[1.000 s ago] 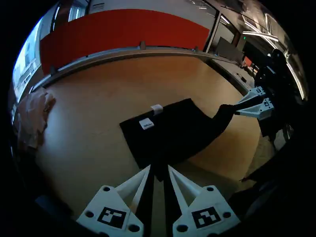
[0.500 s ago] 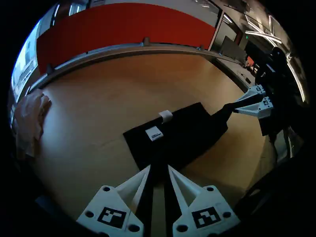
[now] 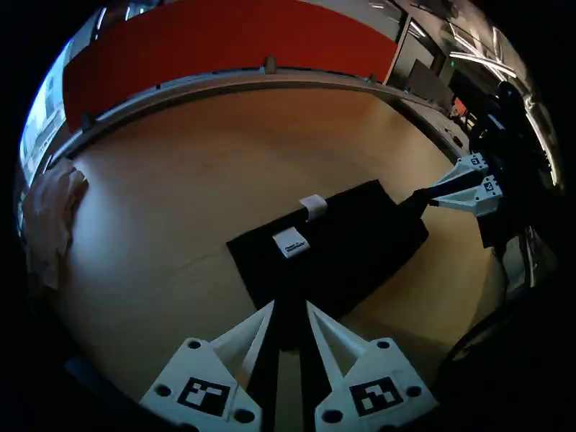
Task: Fold towel
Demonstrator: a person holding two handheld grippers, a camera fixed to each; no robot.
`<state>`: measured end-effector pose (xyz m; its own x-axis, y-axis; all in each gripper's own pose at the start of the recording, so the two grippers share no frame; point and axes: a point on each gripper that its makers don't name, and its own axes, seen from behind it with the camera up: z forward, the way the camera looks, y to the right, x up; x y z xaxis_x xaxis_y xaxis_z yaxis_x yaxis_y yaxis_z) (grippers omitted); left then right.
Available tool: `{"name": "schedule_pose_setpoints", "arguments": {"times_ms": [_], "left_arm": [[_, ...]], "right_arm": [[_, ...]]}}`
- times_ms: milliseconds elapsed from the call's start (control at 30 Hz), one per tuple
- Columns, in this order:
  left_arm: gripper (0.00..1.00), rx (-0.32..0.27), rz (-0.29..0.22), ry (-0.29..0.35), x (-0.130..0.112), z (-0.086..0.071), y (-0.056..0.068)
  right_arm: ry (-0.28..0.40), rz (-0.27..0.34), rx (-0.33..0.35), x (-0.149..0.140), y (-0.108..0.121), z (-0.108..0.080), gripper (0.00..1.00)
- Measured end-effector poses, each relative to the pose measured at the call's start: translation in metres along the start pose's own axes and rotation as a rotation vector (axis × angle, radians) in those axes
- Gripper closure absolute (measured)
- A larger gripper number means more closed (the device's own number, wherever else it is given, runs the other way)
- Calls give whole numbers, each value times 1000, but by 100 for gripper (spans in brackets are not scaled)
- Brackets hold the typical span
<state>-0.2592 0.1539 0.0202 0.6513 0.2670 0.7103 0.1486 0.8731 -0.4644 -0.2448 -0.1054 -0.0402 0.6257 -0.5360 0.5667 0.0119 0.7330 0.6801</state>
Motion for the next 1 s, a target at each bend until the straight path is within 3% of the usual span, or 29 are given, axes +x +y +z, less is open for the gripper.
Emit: {"name": "schedule_pose_setpoints", "arguments": {"times_ms": [267, 400, 667, 900, 1000], "left_arm": [[83, 19, -8, -14, -1, 21, -10], [76, 40, -14, -14, -1, 29, -15], [53, 91, -16, -24, -2, 45, -27], [45, 118, 13, -28, -2, 48, -32], [39, 125, 22, -28, -1, 48, -35]], "right_arm": [[-32, 22, -10, -6, 9, 19, 83], [-43, 31, -29, -9, 15, 28, 80], [-70, 37, -67, -17, 21, 40, 58], [-78, 25, -95, -18, 28, 43, 39], [-76, 24, -105, -17, 33, 44, 37]]}}
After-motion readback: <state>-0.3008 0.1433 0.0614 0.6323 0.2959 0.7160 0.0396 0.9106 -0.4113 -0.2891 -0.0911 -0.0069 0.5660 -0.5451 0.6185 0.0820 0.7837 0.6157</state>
